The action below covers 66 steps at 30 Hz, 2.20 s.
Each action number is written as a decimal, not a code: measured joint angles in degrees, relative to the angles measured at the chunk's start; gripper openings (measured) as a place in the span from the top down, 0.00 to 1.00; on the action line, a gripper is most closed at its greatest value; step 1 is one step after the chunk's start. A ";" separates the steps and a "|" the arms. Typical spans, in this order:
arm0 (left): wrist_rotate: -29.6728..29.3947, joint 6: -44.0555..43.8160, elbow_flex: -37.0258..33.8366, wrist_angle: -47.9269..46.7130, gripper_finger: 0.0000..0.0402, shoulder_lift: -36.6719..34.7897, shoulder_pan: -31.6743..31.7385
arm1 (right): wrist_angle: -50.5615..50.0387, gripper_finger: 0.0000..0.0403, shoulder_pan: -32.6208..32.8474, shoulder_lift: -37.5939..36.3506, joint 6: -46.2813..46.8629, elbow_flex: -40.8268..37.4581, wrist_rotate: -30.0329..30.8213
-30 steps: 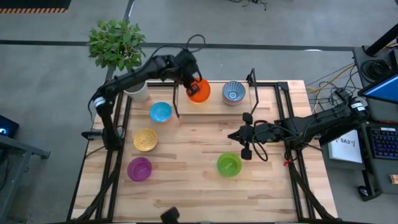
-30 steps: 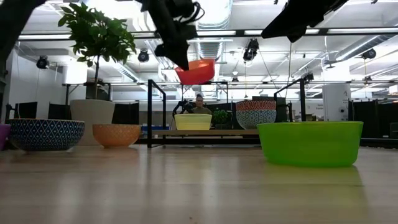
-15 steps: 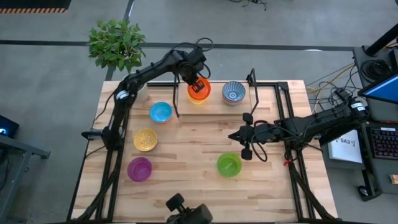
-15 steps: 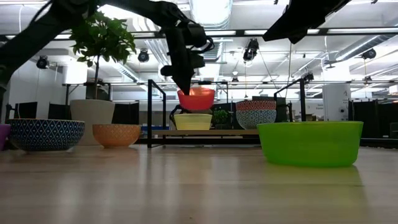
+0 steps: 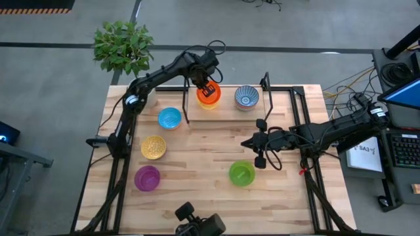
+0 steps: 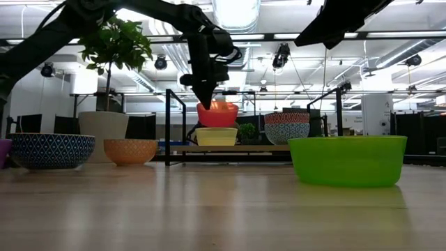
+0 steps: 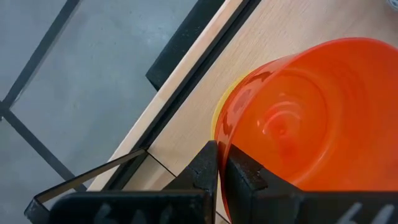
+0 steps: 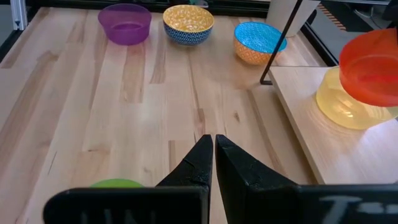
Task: Place and stack bowls onto a shelf
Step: Stack the orange bowl on top of the yellow bowl on the shelf
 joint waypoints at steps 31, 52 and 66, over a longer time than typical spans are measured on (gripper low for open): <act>3.41 6.86 2.55 -3.37 0.82 -8.30 -7.59 | 1.60 0.98 -0.46 0.07 0.68 -0.08 0.63; -3.89 5.77 -76.46 63.62 0.82 -67.26 -39.22 | 14.08 0.98 -20.51 19.86 -3.41 13.94 0.18; -18.88 10.52 -91.26 61.88 0.82 -92.73 -39.50 | 13.61 0.98 -37.08 46.77 -8.55 42.29 -8.76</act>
